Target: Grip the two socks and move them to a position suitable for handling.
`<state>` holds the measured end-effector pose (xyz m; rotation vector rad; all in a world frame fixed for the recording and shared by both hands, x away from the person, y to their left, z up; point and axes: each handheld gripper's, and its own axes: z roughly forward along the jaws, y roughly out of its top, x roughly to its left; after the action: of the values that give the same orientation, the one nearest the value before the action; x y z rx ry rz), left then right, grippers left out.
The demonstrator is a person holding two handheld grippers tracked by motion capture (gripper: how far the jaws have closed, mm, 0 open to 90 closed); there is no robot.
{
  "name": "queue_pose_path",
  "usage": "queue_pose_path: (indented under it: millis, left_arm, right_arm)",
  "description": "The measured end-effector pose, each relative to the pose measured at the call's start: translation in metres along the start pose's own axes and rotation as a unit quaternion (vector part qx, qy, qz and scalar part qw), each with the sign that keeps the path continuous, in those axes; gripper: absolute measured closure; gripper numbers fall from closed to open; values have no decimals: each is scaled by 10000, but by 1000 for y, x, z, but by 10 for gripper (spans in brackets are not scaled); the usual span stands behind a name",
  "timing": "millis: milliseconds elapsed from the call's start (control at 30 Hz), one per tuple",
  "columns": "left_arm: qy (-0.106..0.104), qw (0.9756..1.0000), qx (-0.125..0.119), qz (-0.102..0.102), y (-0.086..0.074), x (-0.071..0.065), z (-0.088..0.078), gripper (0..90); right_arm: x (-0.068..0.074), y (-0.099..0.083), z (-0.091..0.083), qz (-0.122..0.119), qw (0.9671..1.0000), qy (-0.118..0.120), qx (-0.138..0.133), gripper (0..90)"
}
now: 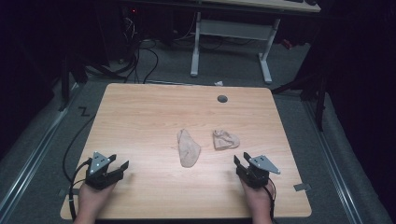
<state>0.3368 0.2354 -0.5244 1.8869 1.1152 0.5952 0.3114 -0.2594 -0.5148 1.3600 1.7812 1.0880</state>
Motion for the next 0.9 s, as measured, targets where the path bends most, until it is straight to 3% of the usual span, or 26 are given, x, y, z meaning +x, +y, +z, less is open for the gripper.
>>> queue_pose_path:
  millis: [100, 200, 400, 533, 700, 900]
  left_arm:
    - [-87, 10000, 28, -37, 1, -2, 2, 406]
    - [-144, 9999, 15, 60, 3, -8, 5, 399]
    - [-229, 9997, 10, 70, 5, -12, 9, 399]
    - [-228, 9996, 76, 147, 4, -13, 9, 399]
    - [-263, 9996, 52, 53, 3, -9, 7, 408]
    - [-315, 9994, 62, 106, 4, -11, 9, 418]
  right_arm:
    - [1, 0, 1, -41, 10000, -15, 15, 576]
    - [-1, -4, 0, -93, 9999, 20, 72, 598]
    - [-6, -6, -1, -8, 9999, 90, 101, 586]
    - [-6, -5, 0, -9, 9999, 103, 55, 575]
    - [-3, -4, 0, -67, 9998, 158, 57, 571]
    - [0, -4, -2, -80, 9998, 199, 29, 571]
